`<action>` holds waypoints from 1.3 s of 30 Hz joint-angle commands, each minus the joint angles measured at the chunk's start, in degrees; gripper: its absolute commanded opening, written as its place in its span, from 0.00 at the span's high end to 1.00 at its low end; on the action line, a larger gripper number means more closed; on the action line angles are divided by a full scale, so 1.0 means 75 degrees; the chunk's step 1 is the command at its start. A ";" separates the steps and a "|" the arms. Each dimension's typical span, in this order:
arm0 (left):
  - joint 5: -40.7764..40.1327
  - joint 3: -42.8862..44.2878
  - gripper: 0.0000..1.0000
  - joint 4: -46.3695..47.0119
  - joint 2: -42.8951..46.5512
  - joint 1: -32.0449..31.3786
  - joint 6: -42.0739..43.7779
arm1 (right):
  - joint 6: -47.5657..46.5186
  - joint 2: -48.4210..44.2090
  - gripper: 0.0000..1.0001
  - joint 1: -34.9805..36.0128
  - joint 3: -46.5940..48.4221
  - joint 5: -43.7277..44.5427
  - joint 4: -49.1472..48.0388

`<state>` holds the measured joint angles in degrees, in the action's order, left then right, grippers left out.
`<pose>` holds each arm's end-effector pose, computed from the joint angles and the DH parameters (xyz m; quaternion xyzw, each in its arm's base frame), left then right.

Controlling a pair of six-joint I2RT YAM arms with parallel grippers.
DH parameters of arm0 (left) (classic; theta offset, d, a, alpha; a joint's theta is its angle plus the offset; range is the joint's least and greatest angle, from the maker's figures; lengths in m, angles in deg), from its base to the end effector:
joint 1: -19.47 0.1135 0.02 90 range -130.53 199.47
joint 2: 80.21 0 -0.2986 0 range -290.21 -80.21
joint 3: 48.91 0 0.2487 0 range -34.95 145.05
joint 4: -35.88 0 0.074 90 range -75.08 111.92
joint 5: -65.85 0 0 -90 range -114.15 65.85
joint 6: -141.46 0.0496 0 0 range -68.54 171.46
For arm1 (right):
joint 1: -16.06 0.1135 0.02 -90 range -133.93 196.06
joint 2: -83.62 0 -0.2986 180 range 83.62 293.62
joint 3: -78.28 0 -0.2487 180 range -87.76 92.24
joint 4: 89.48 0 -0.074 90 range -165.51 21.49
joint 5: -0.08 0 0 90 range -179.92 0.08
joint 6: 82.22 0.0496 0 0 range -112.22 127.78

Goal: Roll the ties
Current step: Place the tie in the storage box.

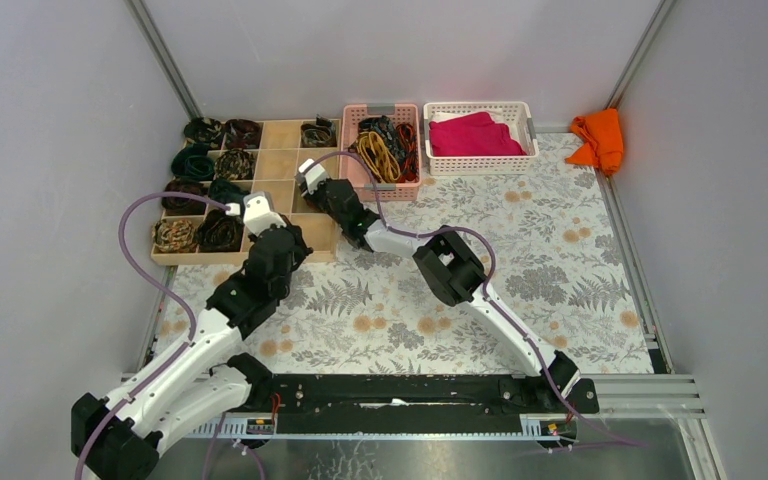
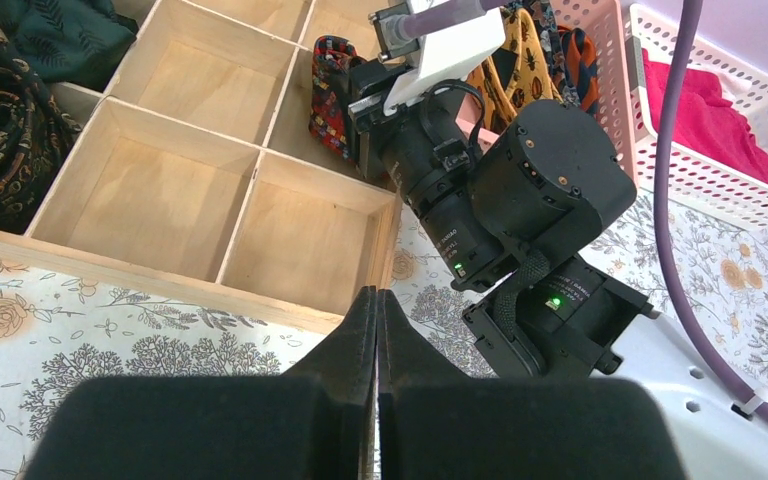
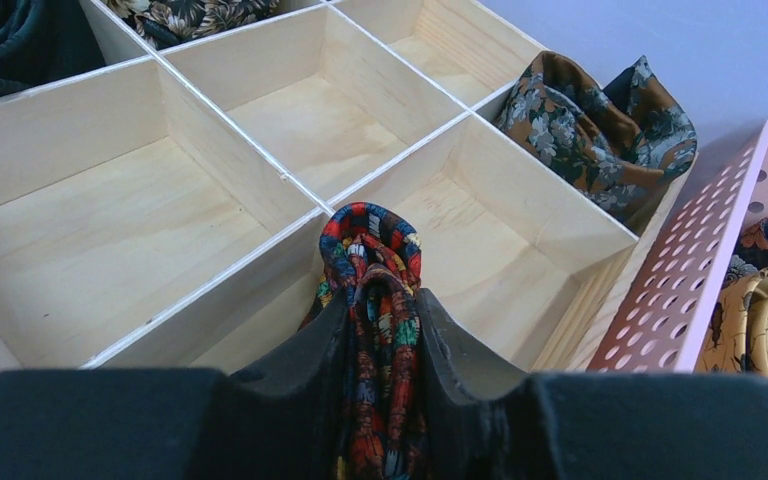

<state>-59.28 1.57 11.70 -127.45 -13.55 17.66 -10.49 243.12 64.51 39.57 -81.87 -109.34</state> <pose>0.1603 -0.0701 0.3058 -0.1764 0.7842 -0.0900 0.5880 0.4423 0.4886 0.1439 -0.3402 0.6083 0.1390 0.7035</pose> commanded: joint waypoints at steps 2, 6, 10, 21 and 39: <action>-0.0317 -0.0051 1.00 0.0334 -0.0052 0.0014 0.0125 | -0.0237 -0.0090 0.67 -0.0003 -0.0204 -0.0202 -0.0703; -0.0369 -0.0074 1.00 0.0288 -0.0018 0.0016 0.0120 | -0.0389 -0.0149 0.33 0.0027 -0.0342 -0.0236 -0.0770; -0.0480 -0.0024 1.00 0.0193 -0.0052 0.0007 0.0066 | -0.0424 -0.0205 0.18 0.0055 -0.0509 -0.0235 -0.0942; -0.0590 0.0021 0.91 0.0085 -0.0304 0.0008 -0.0109 | 0.0429 -0.0866 0.16 0.0055 -0.1476 -0.0964 -0.1301; -0.0500 0.0027 0.85 0.0290 -0.0588 0.0009 0.0059 | 0.2115 -0.1327 0.09 0.0021 -0.1111 -0.1630 -0.2380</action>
<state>-61.67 1.57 11.66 -131.50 -13.55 17.38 2.15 236.67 64.29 25.39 -91.72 -122.95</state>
